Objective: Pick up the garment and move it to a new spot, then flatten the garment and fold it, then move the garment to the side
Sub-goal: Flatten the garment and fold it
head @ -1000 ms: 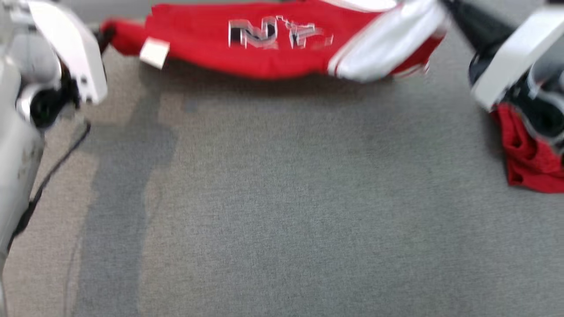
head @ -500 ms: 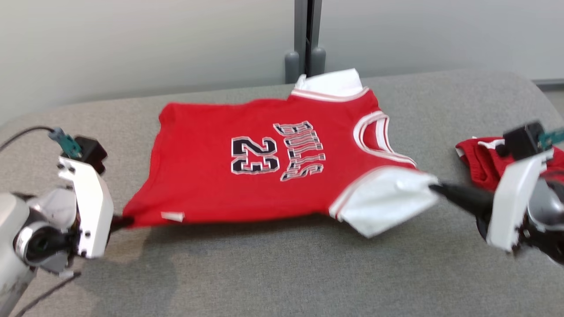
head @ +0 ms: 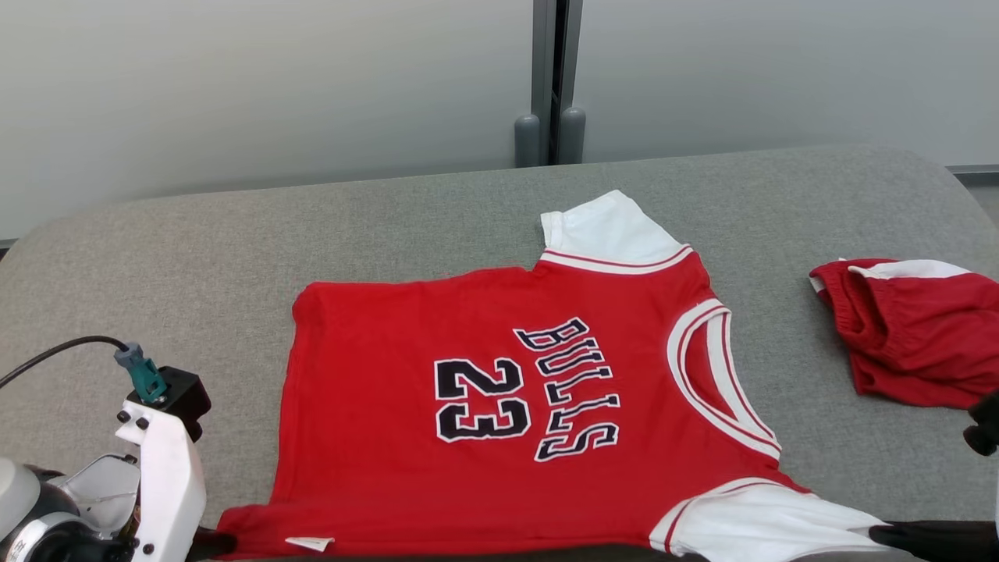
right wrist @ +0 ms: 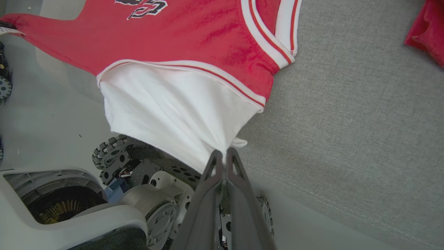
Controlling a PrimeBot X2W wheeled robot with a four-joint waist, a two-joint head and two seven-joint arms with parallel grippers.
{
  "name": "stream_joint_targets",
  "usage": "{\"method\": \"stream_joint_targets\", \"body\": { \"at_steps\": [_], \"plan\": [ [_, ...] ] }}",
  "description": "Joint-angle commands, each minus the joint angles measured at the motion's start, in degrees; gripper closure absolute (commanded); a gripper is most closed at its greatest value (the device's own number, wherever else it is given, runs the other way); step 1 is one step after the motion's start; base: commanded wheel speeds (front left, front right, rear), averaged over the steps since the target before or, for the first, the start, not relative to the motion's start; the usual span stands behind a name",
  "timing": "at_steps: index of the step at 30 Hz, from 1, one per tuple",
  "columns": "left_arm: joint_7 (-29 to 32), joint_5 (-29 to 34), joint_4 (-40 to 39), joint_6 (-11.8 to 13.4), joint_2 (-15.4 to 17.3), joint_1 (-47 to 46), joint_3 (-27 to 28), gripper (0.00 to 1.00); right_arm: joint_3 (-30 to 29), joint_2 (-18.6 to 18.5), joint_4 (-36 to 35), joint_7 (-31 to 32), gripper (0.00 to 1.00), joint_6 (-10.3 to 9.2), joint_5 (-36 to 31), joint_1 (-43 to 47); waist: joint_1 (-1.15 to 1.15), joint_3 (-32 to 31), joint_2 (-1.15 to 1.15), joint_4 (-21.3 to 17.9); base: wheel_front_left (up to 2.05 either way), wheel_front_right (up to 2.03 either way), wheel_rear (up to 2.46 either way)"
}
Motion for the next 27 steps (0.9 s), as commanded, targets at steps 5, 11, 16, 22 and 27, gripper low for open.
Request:
{"method": "stream_joint_targets", "body": {
  "at_steps": [5,11,16,22,27],
  "plan": [
    [0.9,-1.3,-3.4,2.7,2.0,1.9,0.6,1.0,-0.7,-2.8,-2.1,-0.6,1.0,0.0,1.1,1.5,0.0,0.2,0.0,-0.4,0.0,0.0,0.0],
    [2.1,-2.1,-4.2,3.8,2.0,-0.8,1.9,1.0,-2.5,-0.4,-0.9,-0.4,1.0,0.0,3.6,-0.8,0.0,2.4,0.0,-0.9,0.0,0.0,0.0],
    [5.6,-1.6,-1.1,4.1,0.0,-4.6,1.4,1.0,-3.1,3.1,3.9,2.4,1.0,0.0,4.6,-4.1,0.0,5.1,0.0,-0.8,0.0,0.0,0.0],
    [8.6,2.8,4.7,2.8,-3.1,-10.5,-0.7,1.0,-3.1,8.5,10.1,3.7,1.0,0.0,4.6,-7.9,0.0,8.2,0.0,-0.9,0.0,0.0,0.0],
    [8.5,3.6,9.7,1.8,-6.4,-13.6,-0.6,1.0,-2.8,13.6,15.6,4.1,1.0,0.0,4.0,-10.3,0.0,9.7,0.0,-1.3,0.0,0.0,0.0]
  ]
}}
